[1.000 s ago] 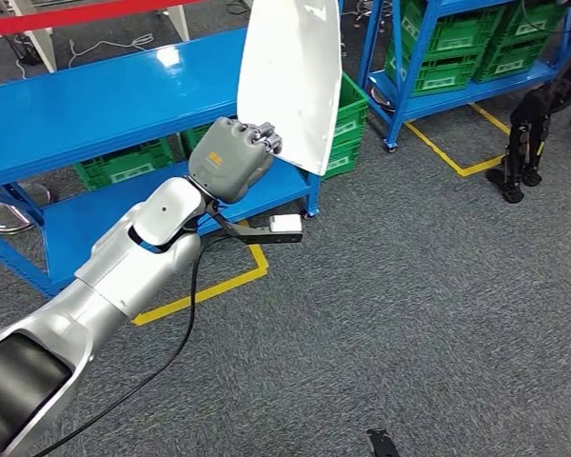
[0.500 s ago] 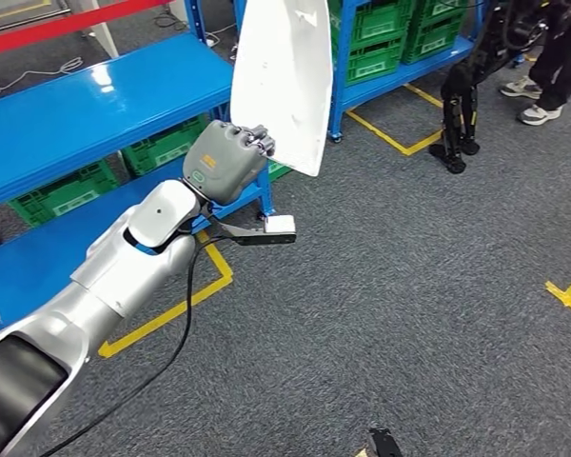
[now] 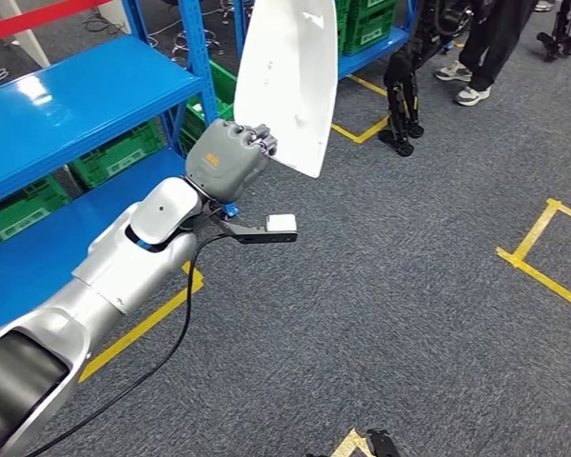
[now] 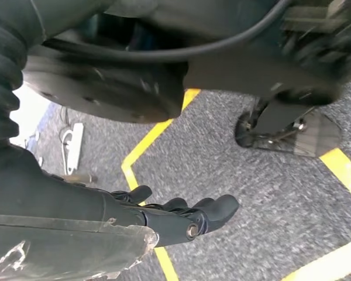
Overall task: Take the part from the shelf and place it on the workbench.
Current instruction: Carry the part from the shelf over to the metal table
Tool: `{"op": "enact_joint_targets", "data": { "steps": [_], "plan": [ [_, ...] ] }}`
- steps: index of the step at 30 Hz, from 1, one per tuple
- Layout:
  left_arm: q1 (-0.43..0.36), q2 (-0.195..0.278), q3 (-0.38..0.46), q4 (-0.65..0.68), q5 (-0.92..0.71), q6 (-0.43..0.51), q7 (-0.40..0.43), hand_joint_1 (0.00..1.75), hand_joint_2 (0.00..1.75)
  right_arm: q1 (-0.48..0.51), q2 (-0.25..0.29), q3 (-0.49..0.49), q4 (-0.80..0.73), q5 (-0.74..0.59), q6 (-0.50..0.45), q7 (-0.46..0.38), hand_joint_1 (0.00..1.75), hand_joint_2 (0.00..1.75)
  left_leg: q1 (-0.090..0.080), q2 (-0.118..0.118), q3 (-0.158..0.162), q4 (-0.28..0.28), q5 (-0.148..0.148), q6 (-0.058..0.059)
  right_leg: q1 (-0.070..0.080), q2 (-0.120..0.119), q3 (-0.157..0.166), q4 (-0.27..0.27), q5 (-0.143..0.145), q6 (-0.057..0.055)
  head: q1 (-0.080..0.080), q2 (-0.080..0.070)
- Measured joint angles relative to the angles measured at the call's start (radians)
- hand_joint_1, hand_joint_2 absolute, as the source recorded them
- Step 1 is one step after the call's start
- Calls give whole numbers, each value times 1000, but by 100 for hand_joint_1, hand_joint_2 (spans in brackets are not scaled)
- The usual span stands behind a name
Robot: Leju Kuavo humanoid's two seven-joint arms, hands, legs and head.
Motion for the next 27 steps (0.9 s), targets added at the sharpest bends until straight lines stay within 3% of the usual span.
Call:
{"op": "enact_joint_targets", "data": {
  "steps": [2, 3, 5, 7, 9, 11, 12, 13, 14, 16, 18, 20, 21, 22, 24, 25, 27],
  "plan": [
    [-2, 1, 1, 0, 0, -1, 0, 175, 175, -3, 0, 0, 0, 0, 0, 0, 0, 175, -6, 20, 4, 2, -5, -8, 10, -28, 54, -96, 25, -14, -1, 0],
    [-3, 1, 1, 0, 0, -1, 0, 175, 175, -3, 1, 0, 0, 0, 0, 0, 0, 175, -9, 31, 6, 1, -6, -12, 14, -28, 59, -108, 24, -20, -2, 0],
    [-4, 0, 1, 0, 0, -2, 0, 175, 175, -2, 1, 0, 0, 0, 0, 0, 0, 175, -8, 46, 9, -1, -9, -22, 12, -2, 54, -111, 29, -32, -2, 0],
    [-5, -1, 2, -1, 0, -2, 0, 175, 175, -2, 1, 0, 0, 0, -1, 0, 0, 175, -5, 14, -1, 27, -37, -32, 7, 22, 55, -117, 35, -44, -3, 0],
    [-5, 2, 2, -2, 1, -2, 0, 175, 175, -4, 1, 0, 0, 1, -1, 0, 0, 175, -2, -40, -48, 132, -96, -37, 3, 46, 55, -120, 39, -52, -7, 0],
    [-1, 5, 0, -2, 1, -4, 0, 175, 175, -4, 2, 0, 0, 2, -1, 0, 0, 175, -2, -59, -110, 254, -138, -39, 2, 73, 54, -120, 41, -54, -8, 0],
    [1, 6, 0, -2, 1, -4, -1, 175, 175, -3, 2, 0, 0, 3, 0, 0, 0, 175, -2, -61, -125, 277, -133, -39, 1, 88, 53, -120, 41, -54, -8, 0],
    [2, 7, 0, -2, 2, -5, -1, 175, 175, -3, 2, 0, 0, 3, 0, 1, 0, 175, -2, -63, -121, 262, -109, -38, 0, 104, 53, -120, 42, -53, -8, 0],
    [2, 8, 0, -2, 2, -6, -2, 175, 175, -2, 2, 0, 0, 4, 0, 1, 0, 175, 0, -69, -101, 213, -72, -38, -2, 118, 53, -120, 44, -51, -9, 0],
    [-2, 9, 0, -2, 3, -7, -3, 175, 175, -4, 2, 0, 0, 6, 0, 2, 0, 175, 9, -116, -41, 80, -10, -38, -4, 145, 49, -117, 46, -42, -9, 0],
    [-6, 8, 0, -2, 3, -7, -5, 175, 175, -7, 2, 0, 0, 8, -1, 2, 0, 175, 15, -155, -11, 8, 4, -34, -6, 167, 38, -117, 51, -29, -10, 0],
    [-7, 7, -1, -2, 3, -8, -6, 175, 175, -5, 2, 0, 0, 10, -2, 3, 0, 175, 14, -142, -10, 1, 2, -23, -10, 187, 27, -122, 59, -15, -11, 0],
    [-7, 6, -1, -2, 3, -8, -6, 175, 175, -2, 2, 0, 0, 10, -3, 3, 0, 175, 15, -130, -10, 0, 4, -16, -9, 175, 21, -119, 58, -10, -10, 0],
    [-8, 5, -1, -2, 3, -8, -6, 175, 175, 0, 2, 0, 0, 10, -3, 3, 0, 175, 16, -117, -9, -2, 7, -9, -7, 149, 10, -101, 47, -5, -6, 0],
    [-9, 5, 0, -2, 3, -7, -6, 175, 175, -2, 3, 0, 0, 10, -4, 4, 0, 175, 14, -90, -7, -4, 8, 0, -2, 73, -39, 1, -6, 1, 2, 0],
    [-9, 7, 0, -2, 3, -7, -6, 175, 175, -5, 3, 0, 0, 10, -4, 4, 0, 175, 13, -76, -7, -4, 7, 3, -3, 51, -72, 72, -39, 3, 5, 0],
    [-8, 10, 0, -2, 3, -7, -6, 175, 175, -6, 3, 0, 0, 10, -4, 4, 0, 175, 11, -48, -6, -3, 5, 4, -5, 38, -115, 165, -68, 6, 5, 0]
  ]
}}
